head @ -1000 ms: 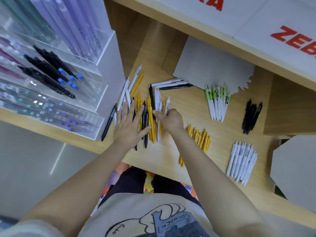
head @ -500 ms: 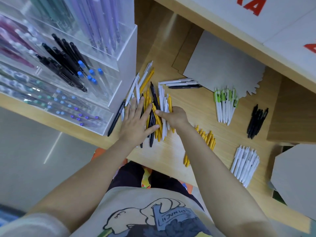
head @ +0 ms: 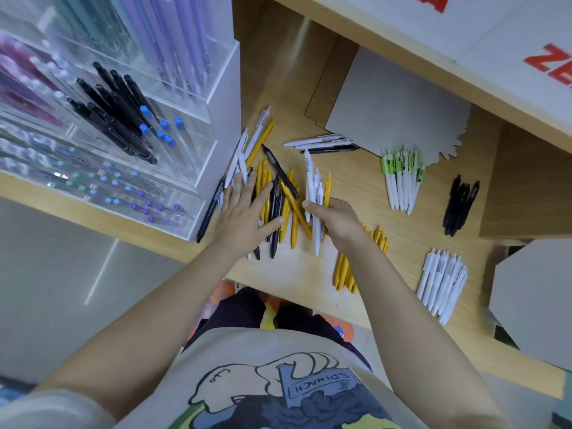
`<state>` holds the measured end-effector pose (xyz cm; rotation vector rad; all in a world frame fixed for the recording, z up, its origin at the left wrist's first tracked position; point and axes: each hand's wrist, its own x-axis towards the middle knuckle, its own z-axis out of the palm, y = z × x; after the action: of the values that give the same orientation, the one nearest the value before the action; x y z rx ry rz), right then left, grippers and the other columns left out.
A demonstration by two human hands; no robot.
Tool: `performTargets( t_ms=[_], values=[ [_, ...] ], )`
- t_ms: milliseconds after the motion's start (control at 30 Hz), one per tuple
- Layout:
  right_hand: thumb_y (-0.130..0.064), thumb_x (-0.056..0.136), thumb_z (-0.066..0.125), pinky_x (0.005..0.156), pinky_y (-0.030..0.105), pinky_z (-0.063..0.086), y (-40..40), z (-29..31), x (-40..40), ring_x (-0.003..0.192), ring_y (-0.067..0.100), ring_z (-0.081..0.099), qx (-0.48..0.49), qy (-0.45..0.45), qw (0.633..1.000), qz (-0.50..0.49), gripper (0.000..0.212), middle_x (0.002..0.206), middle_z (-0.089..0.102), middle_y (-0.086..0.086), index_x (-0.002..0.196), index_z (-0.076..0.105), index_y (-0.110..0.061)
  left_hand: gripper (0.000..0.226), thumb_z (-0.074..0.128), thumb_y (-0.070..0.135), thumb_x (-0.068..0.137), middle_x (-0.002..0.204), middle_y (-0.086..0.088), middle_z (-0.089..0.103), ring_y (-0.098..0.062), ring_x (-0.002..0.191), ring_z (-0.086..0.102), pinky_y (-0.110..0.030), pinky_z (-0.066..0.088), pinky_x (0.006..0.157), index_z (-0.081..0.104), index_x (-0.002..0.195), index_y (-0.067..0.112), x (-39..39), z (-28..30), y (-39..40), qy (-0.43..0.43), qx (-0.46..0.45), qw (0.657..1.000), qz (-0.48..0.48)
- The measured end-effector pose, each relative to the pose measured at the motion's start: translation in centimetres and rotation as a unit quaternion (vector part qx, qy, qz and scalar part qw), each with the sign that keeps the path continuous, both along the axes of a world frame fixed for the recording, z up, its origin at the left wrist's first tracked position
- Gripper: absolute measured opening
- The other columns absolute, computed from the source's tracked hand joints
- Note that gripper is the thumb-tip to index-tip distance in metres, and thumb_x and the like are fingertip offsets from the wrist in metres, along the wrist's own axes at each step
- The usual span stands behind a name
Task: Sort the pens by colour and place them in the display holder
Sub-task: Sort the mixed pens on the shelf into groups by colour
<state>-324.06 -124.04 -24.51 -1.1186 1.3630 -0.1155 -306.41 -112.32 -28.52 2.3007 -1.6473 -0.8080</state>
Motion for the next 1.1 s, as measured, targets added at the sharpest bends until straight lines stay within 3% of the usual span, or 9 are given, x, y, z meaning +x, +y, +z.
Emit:
performTargets(
  t_ms=[133,233,300,367,433,567,667,867,1100],
  values=[
    [-0.027,0.081,0.079,0.064,0.035,0.045,0.8,1.8,-1.7,0.070,0.021,0.061,0.014,-0.052,0.997,-0.048,0.023,0.075,0.065,0.006,0.088,0.069,-0.008,0.065,0.048,0.055,0.097,0.164,-0.008,0.019,-0.025,0.152,0.008,-0.044,0.012,0.121,0.037,0.152,0.021,-1.4,2.6,-0.2,0.073,-0.108,0.990,0.046],
    [-0.020,0.083,0.077,0.069,0.034,0.047,1.5,3.4,-2.6,0.071,0.019,0.061,0.031,-0.096,0.994,-0.041,0.014,0.075,0.065,0.004,0.089,0.070,-0.010,0.052,0.056,0.051,0.095,0.136,0.002,0.055,-0.014,0.127,0.050,-0.035,0.042,0.106,0.057,0.137,0.021,-3.6,5.3,-1.9,0.281,-0.092,0.944,0.148],
    [-0.018,0.085,0.075,0.069,0.030,0.049,2.0,4.2,-3.1,0.073,0.016,0.062,0.046,-0.111,0.993,-0.004,0.017,0.081,0.066,0.005,0.098,0.072,-0.008,0.052,0.059,0.054,0.093,0.128,0.006,0.063,-0.010,0.117,0.060,-0.032,0.049,0.098,0.058,0.135,0.024,-5.0,6.9,-3.5,0.510,0.006,0.835,0.209],
    [-0.018,0.084,0.076,0.071,0.029,0.052,2.6,5.2,-3.5,0.076,0.016,0.063,0.056,-0.111,0.992,0.033,0.022,0.083,0.069,0.005,0.103,0.071,-0.008,0.050,0.061,0.044,0.095,0.129,-0.008,0.066,-0.022,0.118,0.063,-0.036,0.053,0.095,0.057,0.134,0.013,-6.1,7.6,-4.7,0.673,0.064,0.700,0.232],
    [-0.019,0.085,0.075,0.073,0.029,0.052,3.0,5.9,-4.1,0.074,0.015,0.064,0.058,-0.115,0.991,0.042,0.020,0.081,0.070,0.003,0.102,0.071,-0.009,0.041,0.060,0.032,0.096,0.130,-0.015,0.064,-0.028,0.118,0.062,-0.041,0.056,0.092,0.059,0.127,0.005,-6.6,7.9,-5.1,0.724,0.091,0.640,0.243],
    [-0.023,0.096,0.063,0.064,0.024,0.050,3.7,7.0,-6.0,0.064,0.009,0.061,0.054,-0.125,0.991,0.012,0.013,0.070,0.068,-0.005,0.091,0.069,-0.012,0.022,0.046,0.017,0.105,0.115,-0.015,0.065,-0.027,0.105,0.064,-0.038,0.059,0.085,0.062,0.116,0.007,-7.8,8.4,-5.3,0.742,0.101,0.602,0.277],
    [-0.023,0.098,0.060,0.067,0.028,0.048,4.2,7.4,-7.2,0.065,0.010,0.063,0.059,-0.121,0.991,0.000,0.017,0.070,0.069,-0.003,0.086,0.068,-0.014,0.022,0.045,0.016,0.105,0.104,-0.011,0.069,-0.024,0.097,0.066,-0.038,0.058,0.079,0.063,0.113,0.007,-8.8,8.6,-5.3,0.734,0.114,0.601,0.295],
    [-0.021,0.092,0.068,0.072,0.034,0.048,4.6,7.3,-9.2,0.071,0.021,0.059,0.044,-0.113,0.988,-0.093,0.017,0.076,0.063,0.008,0.091,0.065,-0.005,0.022,0.040,0.018,0.107,0.116,-0.014,0.066,-0.027,0.094,0.070,-0.040,0.057,0.077,0.059,0.115,0.010,-9.7,8.6,-5.6,0.733,0.102,0.584,0.333],
    [-0.014,0.088,0.072,0.076,0.040,0.059,4.3,7.9,-9.8,0.077,0.028,0.070,0.013,-0.131,0.962,-0.238,0.018,0.085,0.073,0.013,0.100,0.071,0.000,0.035,0.051,0.020,0.103,0.129,-0.017,0.064,-0.033,0.110,0.067,-0.048,0.059,0.083,0.056,0.135,0.010,-11.1,9.4,-4.6,0.708,0.199,0.645,0.209]
  ],
)
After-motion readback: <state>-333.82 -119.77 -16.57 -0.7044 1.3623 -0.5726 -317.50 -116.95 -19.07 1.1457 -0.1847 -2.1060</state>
